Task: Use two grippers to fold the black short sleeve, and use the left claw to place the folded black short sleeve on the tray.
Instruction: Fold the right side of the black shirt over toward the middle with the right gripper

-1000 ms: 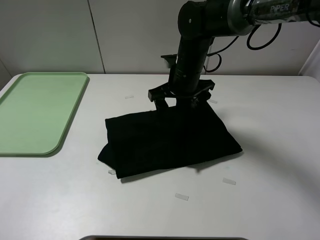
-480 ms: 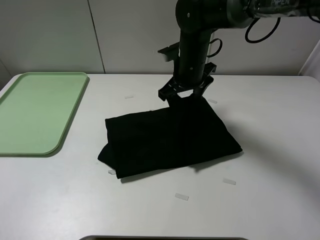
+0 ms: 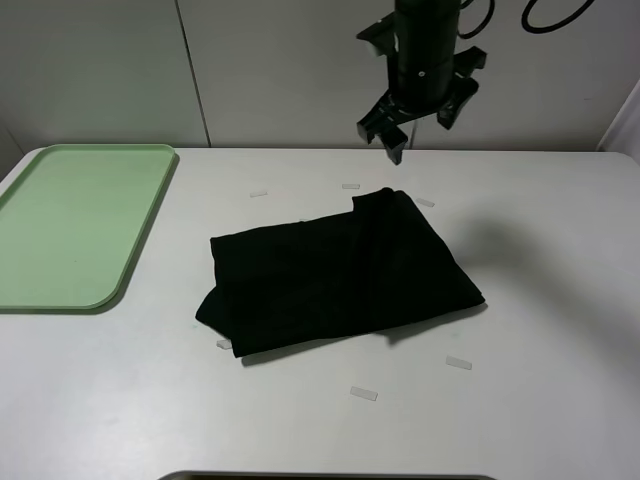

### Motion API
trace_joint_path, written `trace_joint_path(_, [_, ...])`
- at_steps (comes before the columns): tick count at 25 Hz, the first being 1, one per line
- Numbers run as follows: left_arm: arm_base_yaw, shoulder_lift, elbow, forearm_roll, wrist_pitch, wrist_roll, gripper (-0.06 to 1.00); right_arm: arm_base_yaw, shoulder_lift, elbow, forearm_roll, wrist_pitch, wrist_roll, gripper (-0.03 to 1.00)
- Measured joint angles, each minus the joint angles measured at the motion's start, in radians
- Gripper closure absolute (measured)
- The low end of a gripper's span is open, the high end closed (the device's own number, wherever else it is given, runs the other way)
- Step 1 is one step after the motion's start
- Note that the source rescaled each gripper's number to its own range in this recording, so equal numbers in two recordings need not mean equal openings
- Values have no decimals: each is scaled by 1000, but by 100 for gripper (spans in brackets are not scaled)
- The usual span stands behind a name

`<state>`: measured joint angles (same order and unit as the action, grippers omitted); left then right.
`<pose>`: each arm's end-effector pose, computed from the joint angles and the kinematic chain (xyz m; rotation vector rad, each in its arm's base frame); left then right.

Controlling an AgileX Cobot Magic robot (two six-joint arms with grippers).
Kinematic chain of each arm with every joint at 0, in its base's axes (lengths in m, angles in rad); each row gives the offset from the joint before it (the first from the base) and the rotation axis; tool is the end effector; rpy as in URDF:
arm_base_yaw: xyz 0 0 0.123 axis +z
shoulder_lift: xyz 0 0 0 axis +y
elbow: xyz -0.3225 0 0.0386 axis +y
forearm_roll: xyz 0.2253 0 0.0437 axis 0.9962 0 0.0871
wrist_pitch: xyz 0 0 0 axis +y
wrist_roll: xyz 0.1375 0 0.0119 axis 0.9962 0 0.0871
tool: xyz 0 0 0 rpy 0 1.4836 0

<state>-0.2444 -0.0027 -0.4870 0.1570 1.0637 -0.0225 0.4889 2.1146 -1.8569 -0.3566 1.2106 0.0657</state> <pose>-0.0180 0.0239 0.2418 0.2202 2.0356 0.0222 0.4239 0.1744 0.2363 -0.7273 2.7446 -0.4027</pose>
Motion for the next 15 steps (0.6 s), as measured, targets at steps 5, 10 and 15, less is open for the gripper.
trace_joint_path(5, [0,0,0,0,0,0,-6,-84,20,46,-24,4,75,12])
trace_joint_path(10, [0,0,0,0,0,0,-6,-122,26,118,63,-40,81,12])
trace_joint_path(15, [0,0,0,0,0,0,-6,-123,28,139,150,-65,83,12])
